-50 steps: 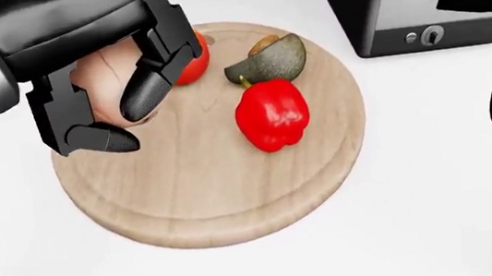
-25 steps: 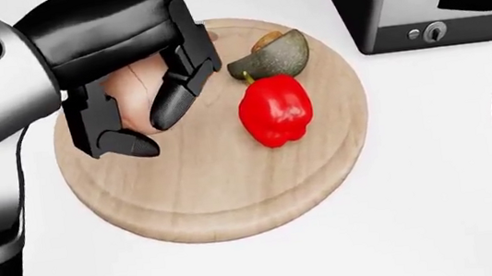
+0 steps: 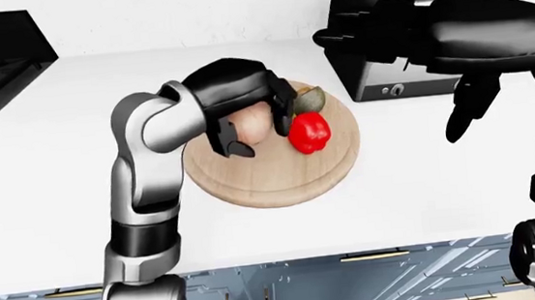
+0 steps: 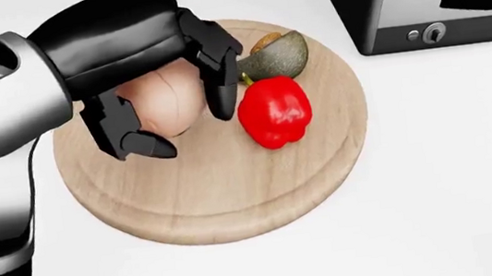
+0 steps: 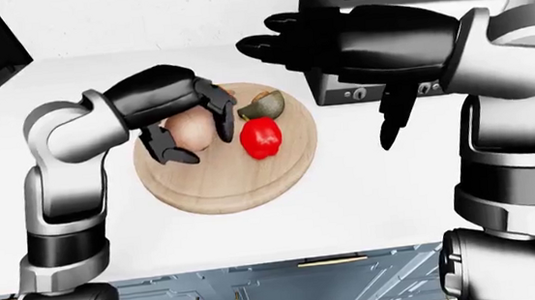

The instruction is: Place the avocado, onion, tomato and bell pepper on the cutting board.

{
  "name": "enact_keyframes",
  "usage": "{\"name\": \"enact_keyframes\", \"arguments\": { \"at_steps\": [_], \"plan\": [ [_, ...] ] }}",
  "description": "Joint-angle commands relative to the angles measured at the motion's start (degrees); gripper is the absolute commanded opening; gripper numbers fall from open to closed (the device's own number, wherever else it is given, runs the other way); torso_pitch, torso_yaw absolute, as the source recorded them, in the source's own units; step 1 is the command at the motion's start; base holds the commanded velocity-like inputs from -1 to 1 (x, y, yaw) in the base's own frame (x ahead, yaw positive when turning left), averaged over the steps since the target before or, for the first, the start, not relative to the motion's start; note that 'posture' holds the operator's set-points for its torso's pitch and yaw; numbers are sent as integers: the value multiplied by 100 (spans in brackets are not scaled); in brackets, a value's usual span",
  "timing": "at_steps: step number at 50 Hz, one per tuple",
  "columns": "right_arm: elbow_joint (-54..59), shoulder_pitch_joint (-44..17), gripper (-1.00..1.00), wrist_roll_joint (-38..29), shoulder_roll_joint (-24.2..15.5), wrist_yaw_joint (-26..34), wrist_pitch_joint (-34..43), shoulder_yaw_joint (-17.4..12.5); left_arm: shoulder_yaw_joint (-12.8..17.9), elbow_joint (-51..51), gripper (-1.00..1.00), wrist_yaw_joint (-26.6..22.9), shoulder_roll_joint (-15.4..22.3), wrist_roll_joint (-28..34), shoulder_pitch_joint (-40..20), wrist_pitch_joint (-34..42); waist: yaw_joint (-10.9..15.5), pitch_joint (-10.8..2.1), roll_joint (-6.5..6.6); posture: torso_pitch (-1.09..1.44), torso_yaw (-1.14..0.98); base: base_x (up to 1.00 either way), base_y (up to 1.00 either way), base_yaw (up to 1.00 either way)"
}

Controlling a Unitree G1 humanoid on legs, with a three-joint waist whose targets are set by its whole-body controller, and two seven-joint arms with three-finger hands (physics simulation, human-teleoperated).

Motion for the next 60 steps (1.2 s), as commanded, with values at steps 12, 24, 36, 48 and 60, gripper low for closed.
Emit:
{"name": "enact_keyframes", "arguments": {
  "at_steps": [12,24,36,48,60],
  "plan": [
    [-47,-209,100,57,-83,-99,-22,-113,114,-307,-4,-71,81,23,104,-146,0,-167,-12,0,0,0,0,0],
    [-17,-246,100,53,-89,-81,-28,-102,141,-297,7,-25,91,51,206,-224,4,-169,-9,0,0,0,0,0],
    [40,-339,100,44,-93,-48,-47,-85,138,-347,30,-117,129,58,269,-253,2,-169,2,0,0,0,0,0],
    [94,-389,100,41,-114,-52,-65,-80,168,-454,38,-160,130,40,251,-219,2,-169,4,0,0,0,0,0],
    [145,-420,100,21,-138,-36,-83,-77,302,-636,56,-308,334,-134,147,-82,2,-160,11,0,0,0,0,0]
  ]
}}
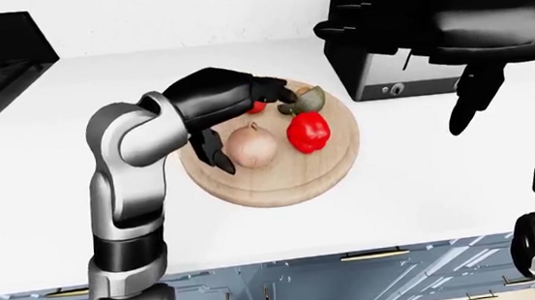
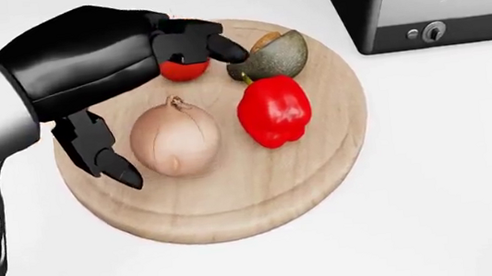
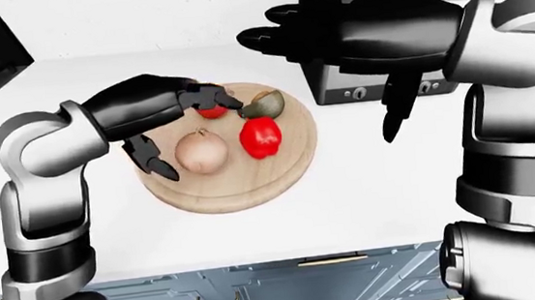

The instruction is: Place the avocado, onion, tomato and bell pepper on the cutting board.

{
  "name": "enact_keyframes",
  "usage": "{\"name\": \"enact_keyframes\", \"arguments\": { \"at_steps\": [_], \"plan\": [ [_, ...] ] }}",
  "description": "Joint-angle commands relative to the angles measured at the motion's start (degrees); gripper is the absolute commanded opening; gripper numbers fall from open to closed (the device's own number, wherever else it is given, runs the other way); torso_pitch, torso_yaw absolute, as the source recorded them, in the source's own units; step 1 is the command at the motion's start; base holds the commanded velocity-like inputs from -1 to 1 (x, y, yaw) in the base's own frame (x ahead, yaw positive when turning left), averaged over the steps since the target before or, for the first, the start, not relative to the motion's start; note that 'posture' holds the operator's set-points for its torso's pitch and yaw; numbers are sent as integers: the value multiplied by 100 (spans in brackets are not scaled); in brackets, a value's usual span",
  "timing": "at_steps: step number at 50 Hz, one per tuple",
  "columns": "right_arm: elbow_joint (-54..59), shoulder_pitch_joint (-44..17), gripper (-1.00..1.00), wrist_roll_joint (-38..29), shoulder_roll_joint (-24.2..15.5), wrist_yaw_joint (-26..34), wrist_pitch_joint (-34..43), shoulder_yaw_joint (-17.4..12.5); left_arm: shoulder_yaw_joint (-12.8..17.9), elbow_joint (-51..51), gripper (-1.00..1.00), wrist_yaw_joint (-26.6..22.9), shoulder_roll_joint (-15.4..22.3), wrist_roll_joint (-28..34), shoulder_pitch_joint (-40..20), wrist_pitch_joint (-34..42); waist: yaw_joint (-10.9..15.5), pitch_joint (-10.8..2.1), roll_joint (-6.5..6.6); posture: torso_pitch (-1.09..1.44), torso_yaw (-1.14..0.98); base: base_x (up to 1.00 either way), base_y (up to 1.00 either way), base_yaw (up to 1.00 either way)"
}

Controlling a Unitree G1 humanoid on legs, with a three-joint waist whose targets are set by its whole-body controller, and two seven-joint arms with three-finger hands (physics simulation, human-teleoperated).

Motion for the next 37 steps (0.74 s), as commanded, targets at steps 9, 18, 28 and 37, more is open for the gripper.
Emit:
{"name": "enact_keyframes", "arguments": {
  "at_steps": [9,18,28,37],
  "plan": [
    [-64,-223,100,49,-90,-82,17,-106,299,-532,73,-121,367,-333,-178,219,-6,-144,-1,0,0,0,0,0],
    [-6,-259,100,22,-123,-70,-14,-112,611,-1034,95,-290,817,-730,-63,519,-15,-131,25,0,0,0,0,0],
    [34,-155,100,104,-338,-186,-60,-251,976,-1359,100,-255,1412,-1232,-68,857,-12,-113,40,0,0,0,0,0],
    [138,-56,100,189,-550,-264,-112,-332,1296,-1475,100,-97,1904,-1600,153,933,-18,-106,63,0,0,0,0,0]
  ]
}}
